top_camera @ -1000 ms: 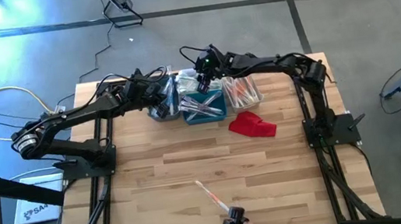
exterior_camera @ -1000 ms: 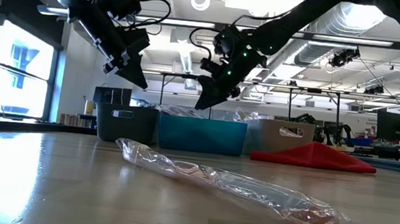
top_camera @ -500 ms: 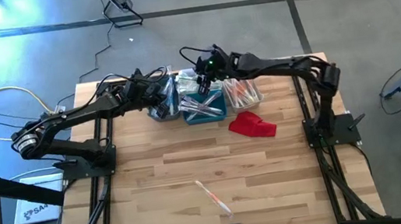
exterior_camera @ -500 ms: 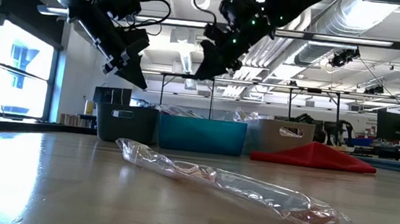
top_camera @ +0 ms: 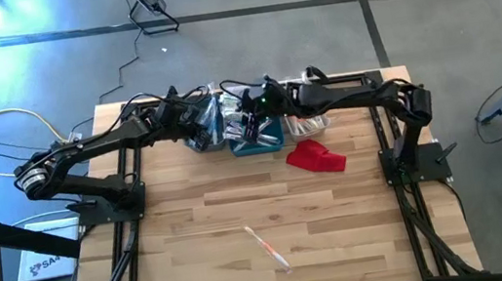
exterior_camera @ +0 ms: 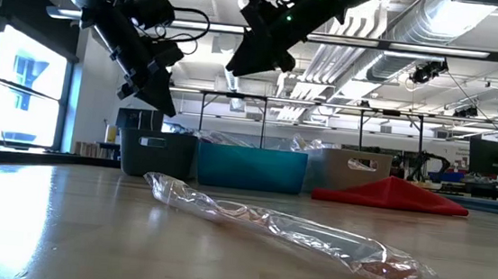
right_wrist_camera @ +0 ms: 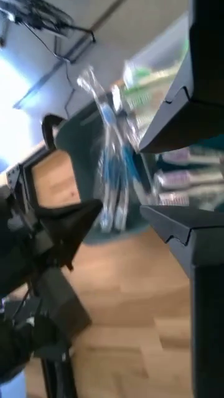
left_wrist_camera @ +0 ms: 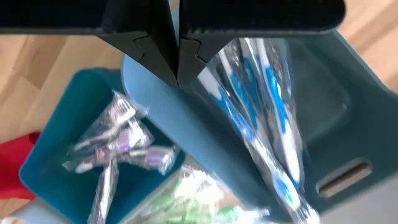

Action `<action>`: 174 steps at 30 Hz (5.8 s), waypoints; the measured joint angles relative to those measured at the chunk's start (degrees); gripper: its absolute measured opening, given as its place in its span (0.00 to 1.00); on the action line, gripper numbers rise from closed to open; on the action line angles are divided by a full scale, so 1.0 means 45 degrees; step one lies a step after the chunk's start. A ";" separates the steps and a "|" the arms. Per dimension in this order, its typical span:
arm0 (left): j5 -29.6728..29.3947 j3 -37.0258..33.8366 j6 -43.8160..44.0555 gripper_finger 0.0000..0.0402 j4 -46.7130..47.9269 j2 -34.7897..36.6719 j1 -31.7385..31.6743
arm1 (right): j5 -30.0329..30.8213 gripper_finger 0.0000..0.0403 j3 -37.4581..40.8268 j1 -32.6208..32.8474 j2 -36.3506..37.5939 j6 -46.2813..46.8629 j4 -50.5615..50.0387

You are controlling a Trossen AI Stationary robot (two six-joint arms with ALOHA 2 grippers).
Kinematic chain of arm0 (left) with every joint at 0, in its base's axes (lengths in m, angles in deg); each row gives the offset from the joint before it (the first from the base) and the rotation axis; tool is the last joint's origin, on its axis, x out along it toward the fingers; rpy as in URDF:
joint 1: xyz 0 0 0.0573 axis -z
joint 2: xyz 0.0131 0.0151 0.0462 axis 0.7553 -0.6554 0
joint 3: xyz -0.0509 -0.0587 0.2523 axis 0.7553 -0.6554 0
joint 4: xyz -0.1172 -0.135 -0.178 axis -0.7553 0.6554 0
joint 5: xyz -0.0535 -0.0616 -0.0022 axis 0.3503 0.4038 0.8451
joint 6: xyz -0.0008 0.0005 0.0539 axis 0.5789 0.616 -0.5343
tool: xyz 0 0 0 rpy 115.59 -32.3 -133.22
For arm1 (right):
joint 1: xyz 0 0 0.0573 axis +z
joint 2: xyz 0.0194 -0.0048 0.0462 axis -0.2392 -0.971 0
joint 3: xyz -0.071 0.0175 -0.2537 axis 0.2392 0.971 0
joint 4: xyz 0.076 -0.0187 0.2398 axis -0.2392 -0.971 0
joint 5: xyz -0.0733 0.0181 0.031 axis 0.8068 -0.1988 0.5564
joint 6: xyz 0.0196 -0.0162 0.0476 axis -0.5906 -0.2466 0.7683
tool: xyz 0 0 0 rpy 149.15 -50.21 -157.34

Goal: Pick & Place Toothbrushes
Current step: Put the orange toothbrush into the white bin

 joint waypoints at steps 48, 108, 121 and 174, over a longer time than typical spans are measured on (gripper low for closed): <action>0.0225 -0.0002 0.0129 0.00 0.0454 0.0005 0.0003 | 0.5027 0.03 0.0000 0.9356 0.0005 1.0070 -0.2879; 0.0220 -0.0005 0.0595 0.00 0.0953 0.0005 0.0005 | -0.0503 0.01 0.0000 0.7917 -0.3454 1.2411 -0.0714; 0.0186 -0.0005 0.0377 0.00 0.0787 0.0005 0.0005 | 0.0699 0.01 0.0005 0.8372 -0.3458 1.2650 0.1108; -0.0034 -0.0005 -0.0211 0.00 0.0841 0.0000 0.0005 | 0.2419 0.11 -0.2174 0.8738 -0.4144 1.2634 -0.3011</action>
